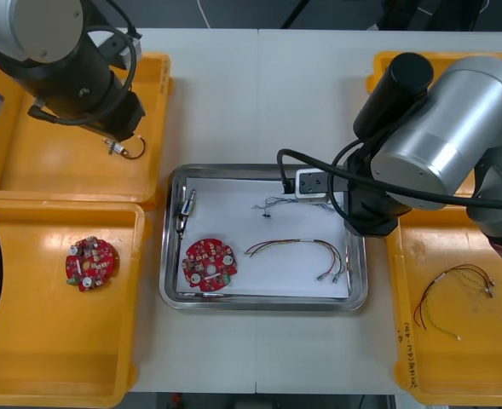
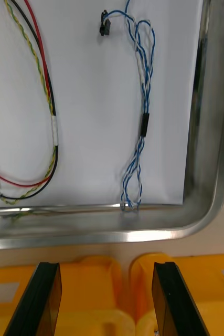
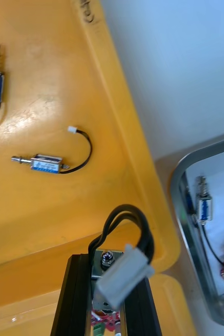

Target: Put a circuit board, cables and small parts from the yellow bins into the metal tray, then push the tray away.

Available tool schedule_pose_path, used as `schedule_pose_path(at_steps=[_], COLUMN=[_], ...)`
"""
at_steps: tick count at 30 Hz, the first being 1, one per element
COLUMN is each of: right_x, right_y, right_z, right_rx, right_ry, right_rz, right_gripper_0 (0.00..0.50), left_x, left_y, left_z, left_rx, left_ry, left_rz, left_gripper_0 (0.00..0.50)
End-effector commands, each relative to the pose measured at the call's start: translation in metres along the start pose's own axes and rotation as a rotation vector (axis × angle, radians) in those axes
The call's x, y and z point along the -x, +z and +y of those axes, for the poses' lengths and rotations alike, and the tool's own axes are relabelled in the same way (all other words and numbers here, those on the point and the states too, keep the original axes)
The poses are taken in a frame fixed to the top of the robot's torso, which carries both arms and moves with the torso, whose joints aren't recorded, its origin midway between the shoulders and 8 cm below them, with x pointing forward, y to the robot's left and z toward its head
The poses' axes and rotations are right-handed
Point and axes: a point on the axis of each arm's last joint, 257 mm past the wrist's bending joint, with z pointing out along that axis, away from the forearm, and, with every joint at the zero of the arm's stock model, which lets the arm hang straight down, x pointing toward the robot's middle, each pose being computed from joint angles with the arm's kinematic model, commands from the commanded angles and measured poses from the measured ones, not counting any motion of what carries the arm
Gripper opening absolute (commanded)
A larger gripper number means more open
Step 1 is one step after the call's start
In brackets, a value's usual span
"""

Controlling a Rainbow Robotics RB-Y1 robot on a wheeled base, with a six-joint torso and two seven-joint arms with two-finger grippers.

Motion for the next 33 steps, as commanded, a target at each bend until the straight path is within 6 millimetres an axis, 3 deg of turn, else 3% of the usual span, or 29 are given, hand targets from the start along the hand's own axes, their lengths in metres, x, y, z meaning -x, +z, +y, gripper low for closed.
schedule_pose_path(at_steps=[1, 7, 11, 20, 25, 27, 33], right_x=[0.008, -0.008, -0.039, -0.1, -0.135, -0.155, -0.19], right_y=[-0.033, -0.059, -0.075, -0.088, -0.088, -0.088, -0.088], right_z=[-0.021, -0.041, -0.049, -0.031, -0.018, -0.012, 0.001], right_rx=[-0.083, -0.162, -0.193, -0.151, -0.127, -0.132, -0.138], right_ry=[0.094, 0.202, 0.299, 0.633, 0.82, 0.908, 1.076], right_rz=[-0.078, -0.135, -0.156, -0.194, -0.178, -0.157, -0.121], right_gripper_0=[0.5, 0.5, 0.5, 0.5, 0.5, 0.5, 0.5], left_x=[0.01, 0.011, 0.01, -0.008, -0.024, -0.028, -0.031], left_y=[-0.011, -0.014, -0.016, -0.006, 0.007, 0.015, 0.038], left_z=[-0.028, -0.06, -0.089, -0.144, -0.157, -0.165, -0.175], left_rx=[-0.042, -0.072, -0.092, -0.121, -0.102, -0.105, -0.116], left_ry=[-0.107, -0.097, -0.076, -0.066, -0.072, -0.06, -0.065], left_rz=[-0.052, -0.068, -0.07, -0.012, 0.038, 0.046, 0.067], left_gripper_0=[0.002, 0.002, 0.001, 0.0, 0.002, 0.0, 0.002])
